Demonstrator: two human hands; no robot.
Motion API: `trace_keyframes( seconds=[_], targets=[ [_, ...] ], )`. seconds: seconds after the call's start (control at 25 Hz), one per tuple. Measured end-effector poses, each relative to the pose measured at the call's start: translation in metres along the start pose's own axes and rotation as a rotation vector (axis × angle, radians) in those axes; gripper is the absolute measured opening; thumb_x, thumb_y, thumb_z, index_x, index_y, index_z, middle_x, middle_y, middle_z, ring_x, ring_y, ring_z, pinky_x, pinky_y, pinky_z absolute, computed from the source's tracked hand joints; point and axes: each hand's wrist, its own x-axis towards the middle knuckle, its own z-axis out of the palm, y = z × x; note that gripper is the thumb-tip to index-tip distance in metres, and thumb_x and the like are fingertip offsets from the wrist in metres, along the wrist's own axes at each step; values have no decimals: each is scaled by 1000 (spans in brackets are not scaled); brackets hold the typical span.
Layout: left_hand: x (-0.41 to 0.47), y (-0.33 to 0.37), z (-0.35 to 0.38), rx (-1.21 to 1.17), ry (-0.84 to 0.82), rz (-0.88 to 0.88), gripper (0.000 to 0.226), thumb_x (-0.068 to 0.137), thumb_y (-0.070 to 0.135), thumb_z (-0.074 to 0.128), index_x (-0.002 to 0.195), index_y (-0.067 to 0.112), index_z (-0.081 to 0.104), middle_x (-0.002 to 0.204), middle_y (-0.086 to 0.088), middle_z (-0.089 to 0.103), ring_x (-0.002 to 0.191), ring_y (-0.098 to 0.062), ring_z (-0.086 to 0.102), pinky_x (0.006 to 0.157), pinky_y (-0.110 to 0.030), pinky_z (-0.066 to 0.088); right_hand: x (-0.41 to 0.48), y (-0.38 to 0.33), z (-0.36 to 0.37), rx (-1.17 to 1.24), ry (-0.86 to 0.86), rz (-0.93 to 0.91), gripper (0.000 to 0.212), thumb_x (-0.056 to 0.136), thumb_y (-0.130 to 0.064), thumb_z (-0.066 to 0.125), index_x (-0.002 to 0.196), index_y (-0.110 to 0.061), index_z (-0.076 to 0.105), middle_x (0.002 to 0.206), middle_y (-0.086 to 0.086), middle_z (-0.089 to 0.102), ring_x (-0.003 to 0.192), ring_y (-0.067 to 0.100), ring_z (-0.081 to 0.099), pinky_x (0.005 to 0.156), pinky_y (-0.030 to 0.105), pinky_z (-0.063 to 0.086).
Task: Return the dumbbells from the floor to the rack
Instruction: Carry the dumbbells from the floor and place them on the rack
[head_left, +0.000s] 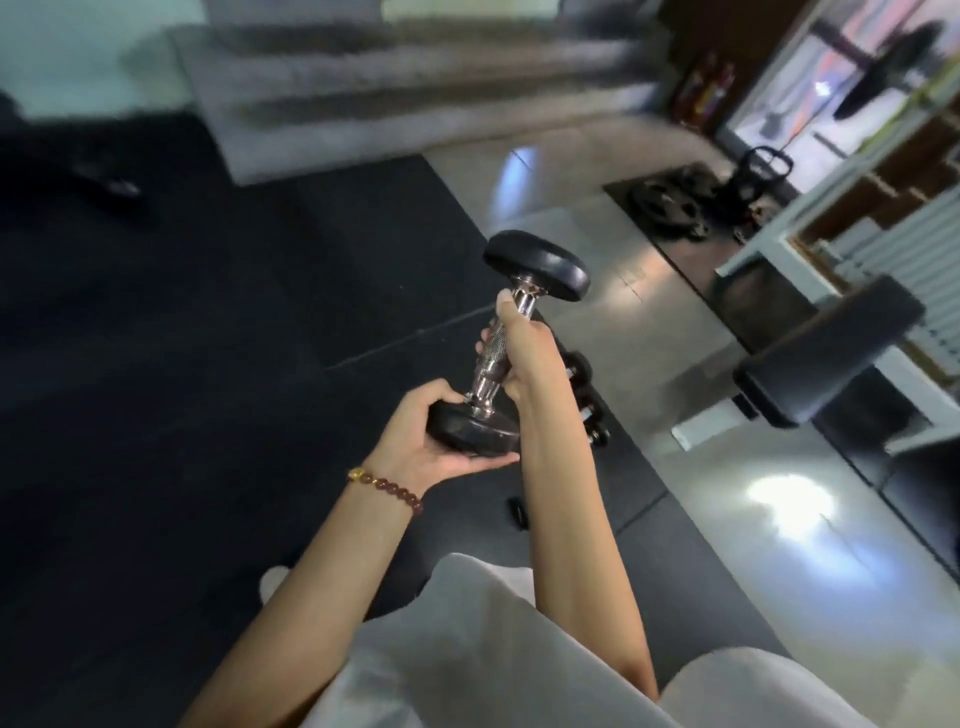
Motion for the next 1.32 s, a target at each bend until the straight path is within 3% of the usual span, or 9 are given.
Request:
trace_keyframes(
  seconds=[0.2,0.28,0.36,0.48,0.6,0.72,0.92,1.16,1.32],
  targets=[
    [-85,101,-60,-138,97,263,18,77,1,43,91,8,53,125,-20,52,112,-39,52,88,-63,43,-31,2,142,-36,-418,-26,37,89,-36,63,110,-7,54,84,3,63,86,21,64,87,39,52],
    [-125,142,-104,-213,198,369,9,81,2,42,81,8,48,107,-17,52,102,-35,51,92,-63,41,-44,10,208,94,-546,-15,60,86,-26,68,134,-10,36,100,8,64,96,25,64,84,43,53],
    [-162,174,-148,-304,288,441,6,82,2,43,84,6,47,99,-15,47,96,-33,50,95,-63,39,-51,24,270,135,-655,-32,86,86,-14,68,146,-29,7,122,14,59,106,28,63,88,47,53],
    [-209,218,-224,-324,425,565,12,81,1,46,91,7,48,101,-14,45,100,-31,49,91,-63,42,-73,58,364,-6,-851,28,83,83,-21,71,147,-23,18,129,16,57,109,27,63,92,46,52],
    [-249,261,-285,-265,614,689,47,76,0,53,120,11,45,105,-11,45,95,-24,50,80,-62,48,-85,86,438,-97,-924,137,52,87,-33,65,129,-8,46,122,16,58,112,30,61,94,41,53],
    [-277,304,-326,-263,715,772,61,78,-2,56,132,19,38,99,-7,47,87,-20,50,83,-62,46,-86,101,500,-236,-974,192,48,82,-43,65,116,-11,57,119,18,59,103,27,67,81,36,58],
    [-299,405,-371,-176,780,792,66,80,-1,57,136,26,35,117,-10,43,89,-20,48,58,-44,51,-59,101,610,-343,-1056,189,62,77,-45,66,129,-14,53,128,14,58,106,27,66,71,33,58],
    [-315,577,-422,-96,905,813,64,80,-1,58,132,31,35,119,-10,42,88,-21,48,54,-36,47,-18,90,786,-437,-1076,206,85,65,-50,72,137,-17,44,135,11,53,108,30,64,73,38,59],
    [-340,672,-460,-146,884,826,63,80,2,61,131,29,34,117,-10,43,88,-22,51,55,-38,49,-11,65,908,-559,-1159,114,58,79,-35,71,128,-17,46,124,7,59,105,27,64,76,36,59]
  ],
)
